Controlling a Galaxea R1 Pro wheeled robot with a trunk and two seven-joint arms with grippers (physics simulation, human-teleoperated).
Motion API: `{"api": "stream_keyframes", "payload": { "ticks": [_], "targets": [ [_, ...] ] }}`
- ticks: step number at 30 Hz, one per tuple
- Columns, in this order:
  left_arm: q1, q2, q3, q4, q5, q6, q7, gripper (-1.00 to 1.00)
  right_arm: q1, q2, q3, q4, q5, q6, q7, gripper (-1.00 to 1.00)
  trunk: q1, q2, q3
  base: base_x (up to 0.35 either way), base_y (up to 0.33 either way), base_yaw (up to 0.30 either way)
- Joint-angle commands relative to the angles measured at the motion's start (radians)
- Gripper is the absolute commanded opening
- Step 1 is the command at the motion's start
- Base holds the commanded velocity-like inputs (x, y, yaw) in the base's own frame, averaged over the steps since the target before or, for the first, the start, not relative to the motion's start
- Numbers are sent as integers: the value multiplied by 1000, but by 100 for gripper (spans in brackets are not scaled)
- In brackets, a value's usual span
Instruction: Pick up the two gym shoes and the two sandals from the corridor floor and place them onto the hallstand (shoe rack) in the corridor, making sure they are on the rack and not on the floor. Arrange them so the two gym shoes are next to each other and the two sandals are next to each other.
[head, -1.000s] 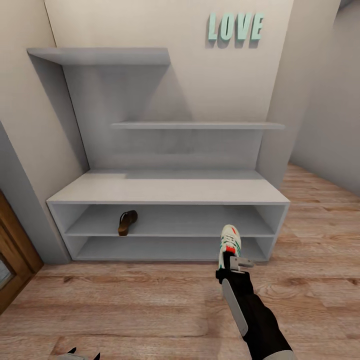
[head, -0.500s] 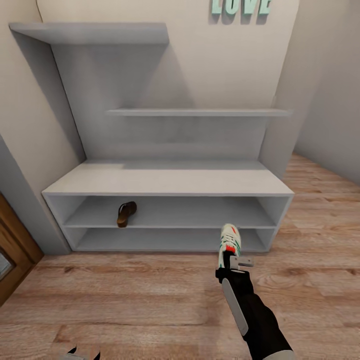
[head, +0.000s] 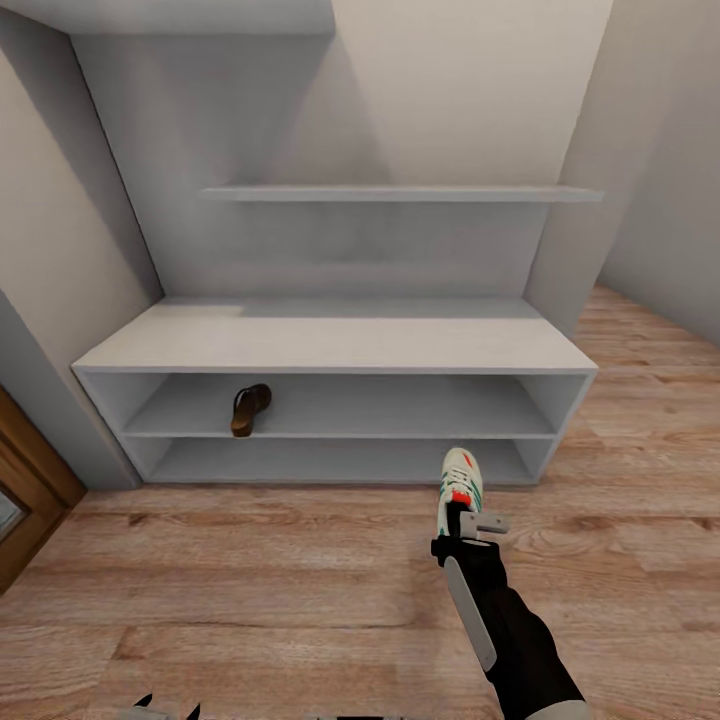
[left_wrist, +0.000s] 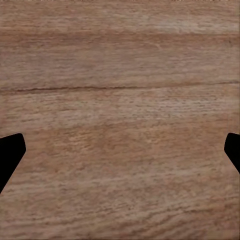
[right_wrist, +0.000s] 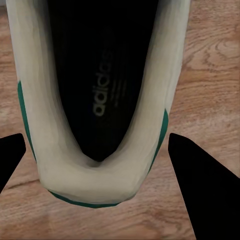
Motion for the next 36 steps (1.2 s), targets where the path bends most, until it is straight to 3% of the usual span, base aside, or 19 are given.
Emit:
{"api": "stream_keyframes", "payload": {
  "ticks": [1, 8, 14, 21, 24, 26, 36],
  "targets": [
    [-1, 0, 3, 1, 8, 1, -10, 100, -1, 0, 2, -1, -10, 2, -10, -100, 0, 0, -1, 0, 0, 0],
    [-3, 3, 11, -30, 17, 3, -10, 100, -1, 0, 0, 0, -10, 2, -10, -100, 0, 0, -1, 0, 0, 0],
    [-4, 3, 15, -111, 24, 10, -16, 100, -1, 0, 0, -1, -10, 2, -10, -100, 0, 0, -1, 0, 0, 0],
    [7, 6, 23, -140, 44, -5, -103, 100, -1, 0, 0, -1, -10, 2, -10, -100, 0, 0, -1, 0, 0, 0],
    [36, 7, 48, -173, 98, -8, -170, 100, -1, 0, 0, -2, -10, 2, -10, -100, 0, 0, -1, 0, 0, 0],
    [52, 7, 53, -188, 113, -8, -194, 100, -1, 0, 0, -2, -10, 2, -10, -100, 0, 0, -1, 0, 0, 0],
    [79, 5, 67, -205, 127, -7, -224, 100, -2, 0, 0, -2, -10, 2, -10, -100, 0, 0, -1, 0, 0, 0]
  ]
}}
